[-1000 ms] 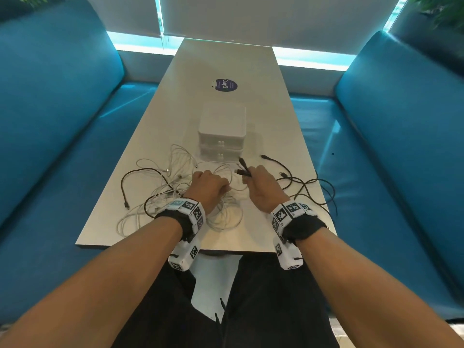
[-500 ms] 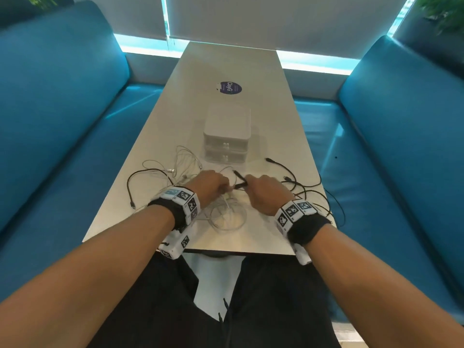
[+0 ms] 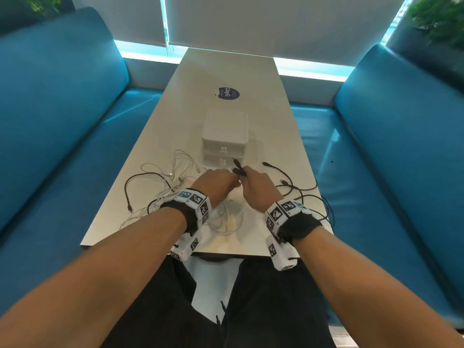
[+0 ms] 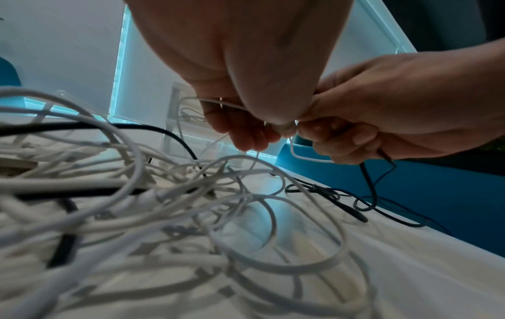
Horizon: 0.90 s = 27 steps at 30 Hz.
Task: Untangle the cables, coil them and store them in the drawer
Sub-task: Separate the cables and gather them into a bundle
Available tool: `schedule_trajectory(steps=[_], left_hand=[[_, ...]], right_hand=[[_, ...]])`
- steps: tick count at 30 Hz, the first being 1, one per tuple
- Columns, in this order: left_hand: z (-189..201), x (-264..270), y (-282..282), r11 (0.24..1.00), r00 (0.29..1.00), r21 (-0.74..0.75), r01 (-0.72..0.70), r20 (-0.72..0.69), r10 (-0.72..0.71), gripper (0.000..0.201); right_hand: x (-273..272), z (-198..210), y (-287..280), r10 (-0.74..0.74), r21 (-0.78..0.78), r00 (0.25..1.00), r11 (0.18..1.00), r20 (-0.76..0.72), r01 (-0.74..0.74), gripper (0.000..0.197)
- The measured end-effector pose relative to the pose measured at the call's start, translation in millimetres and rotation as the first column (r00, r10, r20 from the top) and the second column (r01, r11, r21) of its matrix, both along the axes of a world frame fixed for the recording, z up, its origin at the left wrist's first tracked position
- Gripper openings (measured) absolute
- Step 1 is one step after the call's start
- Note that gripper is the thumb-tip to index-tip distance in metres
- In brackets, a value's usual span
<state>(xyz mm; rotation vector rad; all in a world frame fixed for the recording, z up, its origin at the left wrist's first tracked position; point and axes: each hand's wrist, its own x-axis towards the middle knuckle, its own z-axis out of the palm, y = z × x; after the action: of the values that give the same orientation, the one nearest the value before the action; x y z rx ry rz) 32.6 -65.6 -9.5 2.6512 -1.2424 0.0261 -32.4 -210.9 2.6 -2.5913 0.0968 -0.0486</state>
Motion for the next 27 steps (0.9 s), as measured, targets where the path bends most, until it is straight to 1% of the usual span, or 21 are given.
schedule_trajectory(steps=[2, 5, 6, 8, 10, 12, 14, 16, 18, 20, 22, 25, 27], left_hand=[[0, 1, 4, 1.000, 1.000, -0.004, -0.009, -0.019, 0.009, 0.028], [1, 1, 10, 0.997, 1.000, 0.081, -0.011, -0.022, 0.013, 0.031], [1, 1, 12, 0.994, 1.000, 0.108, -0.006, -0.016, 0.008, 0.031], [0, 5, 19, 0.991, 1.000, 0.130, -0.015, -0.007, 0.016, 0.031], [1, 14, 32, 0.992, 0.999, 0.117, -0.043, 0.027, 0.040, 0.029], [3, 21, 43, 0.991, 0.998, 0.117, -0.058, 0.036, 0.054, 0.028], [0, 22, 45, 0.993, 0.999, 0.107, -0.048, 0.031, 0.045, 0.027], [0, 20, 37, 0.996, 0.999, 0.069, -0.052, 0.018, 0.051, 0.027], [1, 16, 25, 0.998, 0.997, 0.047, -0.043, 0.065, 0.040, 0.027], [5, 10, 14, 0.999, 0.994, 0.029, -0.024, 0.109, 0.020, 0.026], [8, 8, 6, 1.000, 0.993, 0.008, -0.022, 0.120, 0.021, 0.022], [7, 9, 8, 0.999, 0.995, -0.029, -0.028, 0.099, 0.031, 0.021], [5, 9, 13, 1.000, 0.996, -0.006, -0.023, 0.091, 0.024, 0.023]], right_hand=[[-2, -1, 2, 0.012, 0.024, 0.998, 1.000, -0.058, -0.011, 0.026], [-5, -4, 0, 0.060, -0.018, 0.990, 0.998, -0.131, -0.063, 0.028], [-5, -5, -1, 0.066, -0.065, 0.988, 0.995, -0.139, -0.076, 0.028], [-9, -10, -10, 0.052, -0.214, 0.989, 0.973, -0.140, -0.081, 0.029], [-14, -15, -26, -0.013, -0.372, 0.986, 0.927, -0.164, -0.049, 0.025], [-19, -18, -42, -0.099, -0.440, 0.976, 0.898, -0.192, 0.005, 0.024], [-19, -18, -45, -0.149, -0.394, 0.973, 0.916, -0.176, 0.069, 0.025], [-16, -14, -37, -0.185, -0.260, 0.977, 0.954, -0.110, 0.151, 0.028], [-11, -11, -25, -0.185, -0.128, 0.982, 0.975, -0.025, 0.180, 0.033], [-9, -8, -9, -0.115, -0.037, 0.993, 0.993, 0.025, 0.116, 0.035], [-7, -5, 3, -0.043, 0.010, 0.998, 0.999, 0.056, 0.043, 0.034], [-2, -4, 6, -0.042, 0.044, 0.998, 0.998, 0.048, 0.040, 0.031], [0, -5, 1, -0.046, 0.015, 0.999, 0.999, 0.011, 0.045, 0.027]])
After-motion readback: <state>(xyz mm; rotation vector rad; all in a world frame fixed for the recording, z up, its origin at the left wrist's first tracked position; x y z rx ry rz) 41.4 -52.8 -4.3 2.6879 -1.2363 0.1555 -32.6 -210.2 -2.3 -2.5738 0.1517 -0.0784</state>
